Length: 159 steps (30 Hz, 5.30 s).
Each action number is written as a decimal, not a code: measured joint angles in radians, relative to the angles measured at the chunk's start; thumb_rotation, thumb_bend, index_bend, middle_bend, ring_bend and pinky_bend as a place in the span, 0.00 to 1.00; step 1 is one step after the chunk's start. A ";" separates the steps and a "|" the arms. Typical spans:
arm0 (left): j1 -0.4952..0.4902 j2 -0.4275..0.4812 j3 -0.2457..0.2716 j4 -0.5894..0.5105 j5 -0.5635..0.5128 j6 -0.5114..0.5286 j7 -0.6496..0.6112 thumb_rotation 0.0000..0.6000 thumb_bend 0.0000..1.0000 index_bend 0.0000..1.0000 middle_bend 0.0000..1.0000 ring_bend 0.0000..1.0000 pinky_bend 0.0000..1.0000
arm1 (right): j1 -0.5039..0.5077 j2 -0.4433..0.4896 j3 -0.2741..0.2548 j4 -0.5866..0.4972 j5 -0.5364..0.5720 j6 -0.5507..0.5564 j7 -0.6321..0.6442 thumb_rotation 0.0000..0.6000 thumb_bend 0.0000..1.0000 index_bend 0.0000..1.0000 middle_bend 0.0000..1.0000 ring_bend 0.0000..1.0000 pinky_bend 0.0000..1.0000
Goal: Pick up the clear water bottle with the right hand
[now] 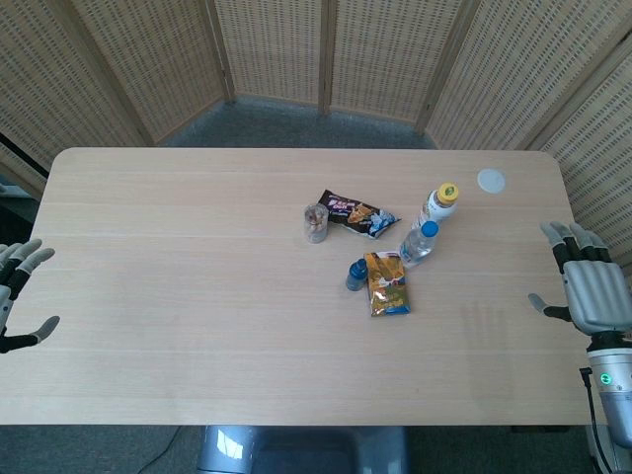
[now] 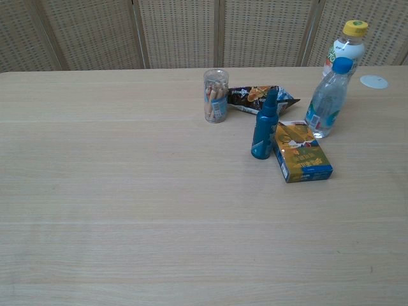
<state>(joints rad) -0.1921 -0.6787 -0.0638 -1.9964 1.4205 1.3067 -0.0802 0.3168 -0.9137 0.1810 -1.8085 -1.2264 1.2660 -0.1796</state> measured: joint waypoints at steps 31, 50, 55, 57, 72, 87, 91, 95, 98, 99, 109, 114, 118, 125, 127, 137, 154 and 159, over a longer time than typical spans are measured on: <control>-0.014 0.001 -0.009 -0.010 0.004 -0.003 0.012 1.00 0.32 0.13 0.05 0.00 0.00 | 0.123 -0.075 -0.024 0.104 0.065 -0.380 0.239 1.00 0.22 0.00 0.00 0.00 0.00; -0.028 0.007 -0.021 -0.019 -0.016 -0.014 0.034 1.00 0.32 0.13 0.05 0.00 0.00 | 0.271 -0.220 0.007 0.321 0.124 -0.611 0.374 1.00 0.23 0.00 0.00 0.00 0.00; -0.033 0.007 -0.024 -0.021 -0.024 -0.019 0.042 1.00 0.32 0.13 0.05 0.00 0.00 | 0.303 -0.261 0.012 0.377 0.130 -0.659 0.400 1.00 0.23 0.00 0.00 0.00 0.00; -0.033 0.006 -0.024 -0.021 -0.026 -0.020 0.044 1.00 0.32 0.13 0.05 0.00 0.00 | 0.317 -0.281 0.015 0.402 0.132 -0.679 0.415 1.00 0.23 0.00 0.00 0.00 0.00; -0.023 0.011 -0.023 -0.020 -0.043 -0.008 0.051 1.00 0.32 0.13 0.05 0.00 0.00 | 0.393 -0.397 0.028 0.546 0.093 -0.778 0.503 1.00 0.23 0.00 0.00 0.00 0.00; -0.019 0.010 -0.022 -0.023 -0.032 0.001 0.052 1.00 0.32 0.13 0.05 0.00 0.00 | 0.389 -0.400 0.019 0.517 0.037 -0.765 0.550 1.00 0.23 0.00 0.00 0.00 0.00; -0.020 0.007 -0.022 -0.024 -0.026 0.001 0.053 1.00 0.32 0.13 0.05 0.00 0.00 | 0.382 -0.389 0.012 0.470 0.020 -0.743 0.548 1.00 0.23 0.00 0.00 0.00 0.00; -0.015 0.008 -0.021 -0.023 -0.021 0.009 0.048 1.00 0.32 0.13 0.05 0.00 0.00 | 0.380 -0.383 0.005 0.438 0.015 -0.724 0.533 1.00 0.23 0.00 0.00 0.00 0.00; -0.011 0.009 -0.018 -0.021 -0.019 0.013 0.043 1.00 0.32 0.13 0.05 0.00 0.00 | 0.384 -0.382 0.001 0.442 0.028 -0.726 0.524 1.00 0.23 0.00 0.00 0.00 0.00; -0.009 0.010 -0.017 -0.020 -0.018 0.014 0.040 1.00 0.32 0.13 0.05 0.00 0.00 | 0.385 -0.382 0.001 0.447 0.033 -0.728 0.522 1.00 0.23 0.00 0.00 0.00 0.00; -0.008 0.007 -0.016 -0.018 -0.017 0.012 0.041 1.00 0.32 0.13 0.05 0.00 0.00 | 0.410 -0.404 0.009 0.544 0.072 -0.767 0.536 1.00 0.23 0.00 0.00 0.00 0.00; -0.007 0.011 -0.016 -0.022 -0.020 0.014 0.045 1.00 0.32 0.13 0.05 0.00 0.00 | 0.427 -0.428 0.018 0.582 0.065 -0.791 0.563 1.00 0.23 0.00 0.00 0.00 0.00; -0.004 0.013 -0.015 -0.025 -0.021 0.016 0.048 1.00 0.32 0.13 0.05 0.00 0.00 | 0.438 -0.443 0.021 0.594 0.050 -0.804 0.578 1.00 0.23 0.00 0.00 0.00 0.00; 0.006 0.021 -0.012 -0.032 -0.020 0.027 0.051 1.00 0.32 0.13 0.05 0.00 0.00 | 0.462 -0.472 0.030 0.613 0.016 -0.819 0.608 0.99 0.23 0.00 0.00 0.00 0.00; 0.009 0.022 -0.010 -0.034 -0.019 0.030 0.052 1.00 0.32 0.13 0.05 0.00 0.00 | 0.466 -0.477 0.031 0.613 0.007 -0.820 0.615 1.00 0.23 0.00 0.00 0.00 0.00; 0.015 0.022 -0.006 -0.035 -0.011 0.036 0.050 1.00 0.32 0.13 0.05 0.00 0.00 | 0.472 -0.494 0.024 0.595 -0.030 -0.811 0.648 1.00 0.23 0.00 0.00 0.00 0.00; 0.012 0.023 -0.007 -0.037 -0.021 0.026 0.053 1.00 0.32 0.13 0.05 0.00 0.00 | 0.541 -0.597 0.049 0.751 -0.084 -0.812 0.743 1.00 0.20 0.00 0.00 0.00 0.00; 0.020 0.029 -0.004 -0.034 -0.023 0.031 0.046 1.00 0.32 0.13 0.05 0.00 0.00 | 0.567 -0.631 0.052 0.785 -0.099 -0.816 0.775 1.00 0.18 0.00 0.00 0.00 0.00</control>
<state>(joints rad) -0.1724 -0.6501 -0.0683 -2.0308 1.3971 1.3380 -0.0339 0.8839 -1.5442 0.2331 -1.0239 -1.3259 0.4504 0.5951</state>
